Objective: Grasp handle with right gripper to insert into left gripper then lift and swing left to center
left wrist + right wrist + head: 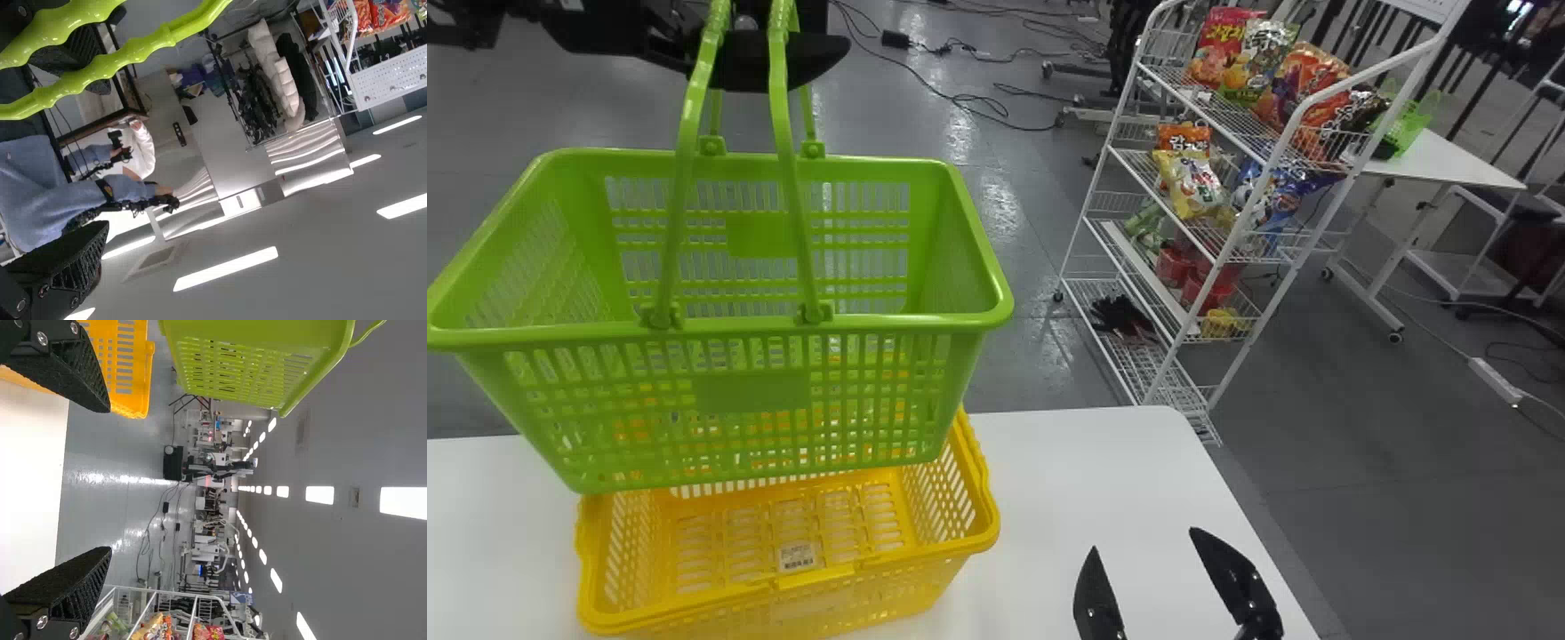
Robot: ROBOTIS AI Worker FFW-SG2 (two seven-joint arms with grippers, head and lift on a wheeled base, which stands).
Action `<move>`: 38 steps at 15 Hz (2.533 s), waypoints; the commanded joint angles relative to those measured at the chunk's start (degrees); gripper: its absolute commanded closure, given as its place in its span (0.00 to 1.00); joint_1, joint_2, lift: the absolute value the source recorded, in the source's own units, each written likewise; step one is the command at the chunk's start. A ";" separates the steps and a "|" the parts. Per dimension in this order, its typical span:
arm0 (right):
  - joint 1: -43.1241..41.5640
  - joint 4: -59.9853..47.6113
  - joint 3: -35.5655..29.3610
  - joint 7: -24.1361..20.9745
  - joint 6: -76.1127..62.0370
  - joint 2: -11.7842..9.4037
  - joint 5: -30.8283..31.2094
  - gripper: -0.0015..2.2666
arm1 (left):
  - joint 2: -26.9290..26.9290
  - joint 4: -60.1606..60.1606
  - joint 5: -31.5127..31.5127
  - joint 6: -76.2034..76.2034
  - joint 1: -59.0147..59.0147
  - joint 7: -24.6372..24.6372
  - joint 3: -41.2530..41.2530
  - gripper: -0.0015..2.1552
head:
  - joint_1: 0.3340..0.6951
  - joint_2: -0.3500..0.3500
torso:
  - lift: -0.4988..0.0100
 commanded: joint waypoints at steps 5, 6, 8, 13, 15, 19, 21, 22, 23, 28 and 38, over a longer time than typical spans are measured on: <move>-0.09 0.05 0.13 0.00 0.00 -0.01 0.00 0.02 | 0.31 1.03 1.46 0.07 -0.48 0.32 -1.67 0.81 | 0.69 0.07 | 0.80; -0.09 0.05 0.13 0.00 0.00 -0.01 0.00 0.02 | 0.31 1.03 1.29 0.07 -0.39 0.14 -1.75 0.87 | 0.69 0.07 | 0.80; -0.09 0.05 0.13 0.00 0.00 -0.01 0.00 0.02 | 0.39 0.68 0.41 0.07 -0.31 -0.47 -1.84 0.95 | 0.70 0.06 | 0.80; 0.00 0.13 -0.05 0.53 -0.18 -0.01 -0.26 0.02 | 2.68 -0.28 -0.47 0.07 -0.31 -1.44 -3.16 0.95 | 0.72 0.07 | 0.80; 0.09 0.13 -0.05 0.53 -0.53 -0.01 -0.35 0.02 | 5.05 -1.51 -0.91 0.07 -0.22 -2.23 -4.04 0.95 | 0.72 0.08 | 0.80; 0.44 0.13 -0.22 0.53 -0.88 -0.01 -0.35 0.02 | 14.10 -4.24 -0.56 0.07 -0.04 -3.81 -5.36 0.95 | 0.75 0.15 | 0.80; 0.44 0.48 -0.31 0.53 -1.05 -0.01 -0.35 0.02 | 20.26 -5.56 1.02 0.07 0.31 -4.25 -5.53 0.95 | 0.75 0.20 | 0.80; 0.35 0.48 -0.31 0.53 -1.05 -0.01 -0.35 0.02 | 23.68 -5.65 3.22 0.07 0.75 -4.52 -5.53 0.95 | 0.76 0.23 | 0.80; 0.35 0.48 -0.57 0.62 -1.05 -0.09 -0.35 0.02 | 26.94 -6.17 4.36 0.07 1.28 -5.13 -5.36 0.95 | 0.76 0.30 | 0.80; 0.09 0.48 -0.92 0.79 -0.88 -0.18 -0.35 0.02 | 42.05 -11.89 8.49 0.07 9.27 -6.54 0.44 0.95 | 0.76 0.51 | 0.80; 0.09 1.01 -3.30 1.59 -1.23 -0.62 -1.85 0.02 | 48.65 -30.61 11.22 0.07 63.77 -6.72 48.52 0.95 | 1.00 0.75 | 0.80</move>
